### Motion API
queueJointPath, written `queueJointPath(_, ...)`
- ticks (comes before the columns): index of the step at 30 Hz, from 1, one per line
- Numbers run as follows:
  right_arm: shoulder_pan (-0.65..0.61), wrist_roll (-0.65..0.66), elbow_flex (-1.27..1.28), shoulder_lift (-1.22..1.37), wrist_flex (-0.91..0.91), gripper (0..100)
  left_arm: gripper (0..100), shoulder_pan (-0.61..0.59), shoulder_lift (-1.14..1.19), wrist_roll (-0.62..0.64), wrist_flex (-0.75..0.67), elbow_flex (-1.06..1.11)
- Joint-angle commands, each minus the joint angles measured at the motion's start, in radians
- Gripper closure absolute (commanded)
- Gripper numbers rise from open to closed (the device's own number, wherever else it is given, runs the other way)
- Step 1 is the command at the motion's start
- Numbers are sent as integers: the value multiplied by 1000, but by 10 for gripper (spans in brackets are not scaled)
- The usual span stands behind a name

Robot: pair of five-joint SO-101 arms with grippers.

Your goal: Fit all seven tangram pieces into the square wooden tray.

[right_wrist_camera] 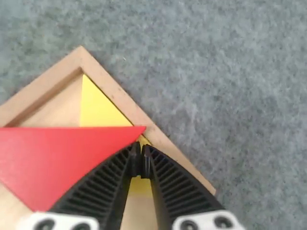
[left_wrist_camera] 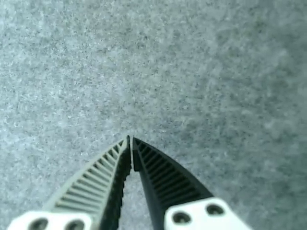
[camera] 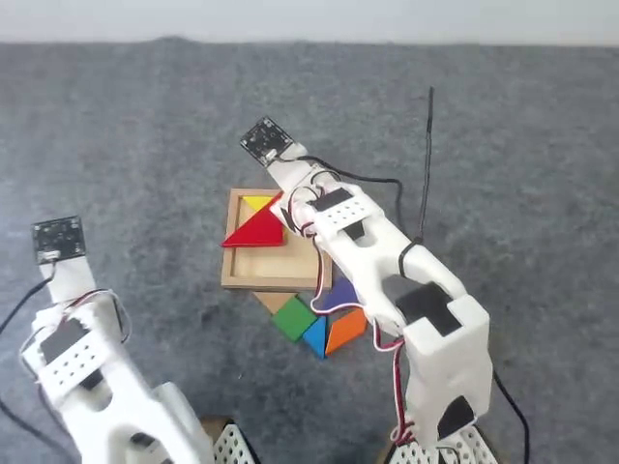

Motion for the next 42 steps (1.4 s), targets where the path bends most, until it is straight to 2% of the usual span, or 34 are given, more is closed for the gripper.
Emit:
queueJointPath(1,-28,17,-68,-8,-19,991,990,-5,3,9,-18,-5)
queueJointPath(11,-93,101,-69,-4,-28,991,990,-5,3,9,-18,-5)
queueJointPath(17,-50,97,-104,-15,-13,991,989,-3,3,9,-37,4)
queueJointPath(22,-42,48,-121,-117,97,991,989,-20,2,46,-37,-2)
queueJointPath(25,-94,-35,-101,-157,111,991,989,-84,2,86,-38,-28)
queueJointPath(31,-248,3,-49,-147,136,991,989,-103,2,97,-40,-30)
queueJointPath(42,-323,2,-40,-133,176,991,989,-97,2,117,-40,-30)
